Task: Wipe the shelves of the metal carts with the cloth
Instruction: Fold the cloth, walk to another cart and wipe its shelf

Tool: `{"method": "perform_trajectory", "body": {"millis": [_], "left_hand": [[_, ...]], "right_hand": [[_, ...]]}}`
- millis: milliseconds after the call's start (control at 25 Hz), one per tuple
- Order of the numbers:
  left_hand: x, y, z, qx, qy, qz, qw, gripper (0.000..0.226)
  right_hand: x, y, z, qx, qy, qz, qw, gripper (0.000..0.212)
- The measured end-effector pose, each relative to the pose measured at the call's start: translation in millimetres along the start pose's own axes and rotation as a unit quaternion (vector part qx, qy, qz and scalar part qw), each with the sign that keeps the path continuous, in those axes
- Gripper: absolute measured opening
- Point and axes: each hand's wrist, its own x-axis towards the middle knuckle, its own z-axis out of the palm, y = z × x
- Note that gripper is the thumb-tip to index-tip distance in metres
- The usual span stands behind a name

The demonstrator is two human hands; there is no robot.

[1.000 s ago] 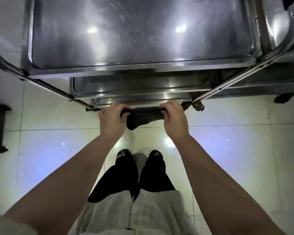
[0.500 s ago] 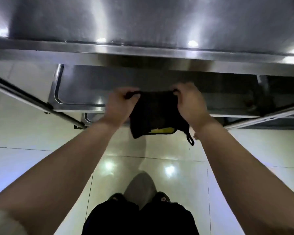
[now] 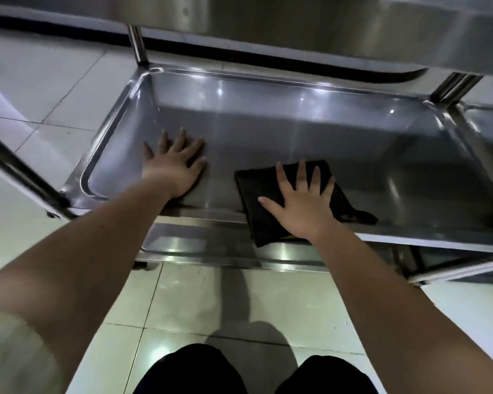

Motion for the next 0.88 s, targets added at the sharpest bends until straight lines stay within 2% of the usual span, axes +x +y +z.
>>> {"method": "perform_trajectory", "body": {"millis": [120,280,480,600,760,880], "left_hand": [[2,-1,4,0.021,-0.006,0.014,1.0,0.056],[7,-2,7,0.024,0.014,0.018,0.999,0.056],[10,-3,5,0.022,0.015,0.014,1.0,0.054],[9,-2,4,0.013,0.008,0.005,1.0,0.053],[5,-1,1,0.001,0.011,0.003,1.0,0.054],[-2,2,-1,0.004,0.007,0.008,1.0,0.055]], "right_hand": [[8,-1,-1,-0.012,-0.015,0.008,1.0,0.086],[58,-26,-4,-0.014,0.014,0.022,1.0,0.085],[119,-62,-19,0.031,0.033,0.002,0.999,0.071],[87,-58,-14,0.034,0.005,0.004,0.999,0.068],[32,-30,0,0.007,0.022,-0.019,1.0,0.067],[49,-6,-9,0.033,-0.001,0.074,0.997,0.067]]}}
